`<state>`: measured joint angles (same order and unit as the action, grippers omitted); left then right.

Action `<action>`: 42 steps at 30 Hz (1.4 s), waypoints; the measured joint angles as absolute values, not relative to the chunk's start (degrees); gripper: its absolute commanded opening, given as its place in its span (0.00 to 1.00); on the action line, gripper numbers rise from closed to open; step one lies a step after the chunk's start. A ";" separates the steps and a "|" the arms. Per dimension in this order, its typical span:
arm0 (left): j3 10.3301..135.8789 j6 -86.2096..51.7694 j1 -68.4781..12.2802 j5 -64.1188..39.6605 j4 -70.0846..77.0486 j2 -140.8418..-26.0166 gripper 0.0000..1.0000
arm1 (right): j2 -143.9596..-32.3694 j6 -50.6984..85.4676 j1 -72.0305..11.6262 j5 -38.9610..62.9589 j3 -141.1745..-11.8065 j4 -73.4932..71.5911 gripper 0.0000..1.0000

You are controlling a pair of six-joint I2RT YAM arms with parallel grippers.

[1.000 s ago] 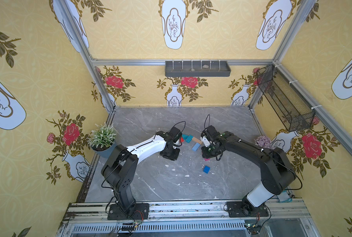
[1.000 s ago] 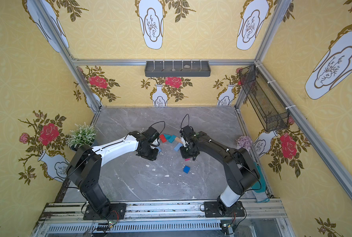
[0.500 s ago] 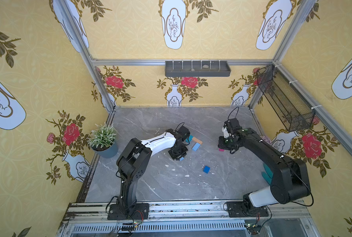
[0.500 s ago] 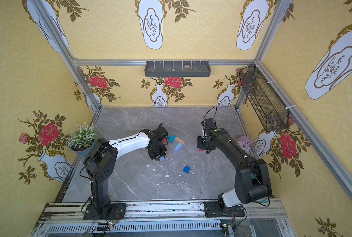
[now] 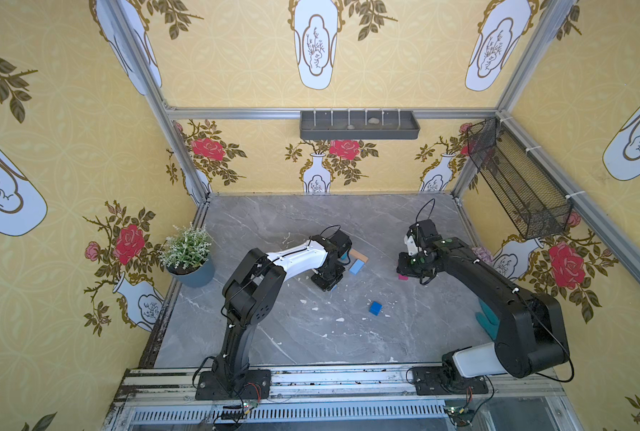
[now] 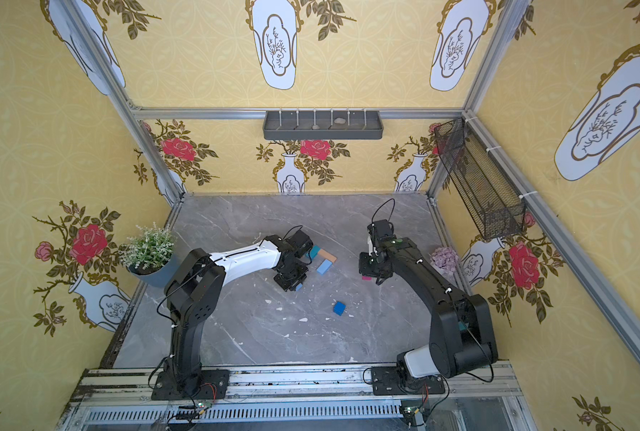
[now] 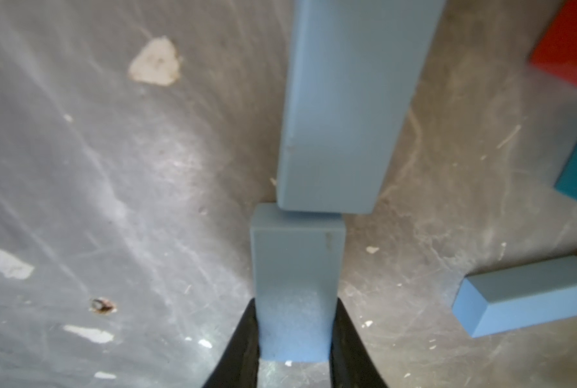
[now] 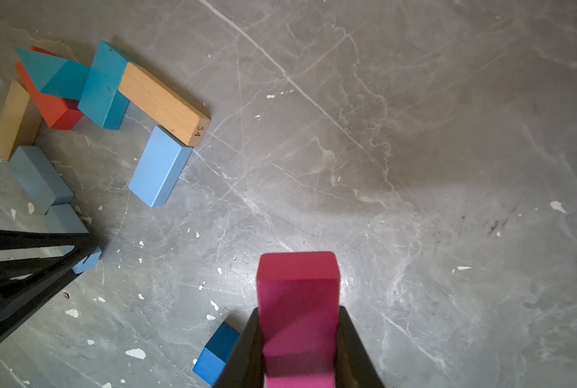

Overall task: Assemble a heart with building blocks
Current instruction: Assemble the building block at the center of the board.

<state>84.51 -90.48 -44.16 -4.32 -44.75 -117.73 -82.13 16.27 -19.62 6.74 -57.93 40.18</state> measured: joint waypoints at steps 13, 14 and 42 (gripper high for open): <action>88.01 -87.00 -44.14 -4.27 -48.90 -119.44 0.23 | -81.71 17.04 -19.53 6.79 -57.04 39.99 0.00; 88.01 -86.98 -44.14 -4.25 -49.15 -119.44 0.27 | -81.71 17.15 -19.53 6.85 -56.93 39.97 0.00; 88.07 -71.68 -41.60 5.15 -51.20 -102.39 0.99 | -91.37 41.98 -37.87 0.84 -63.26 39.20 0.00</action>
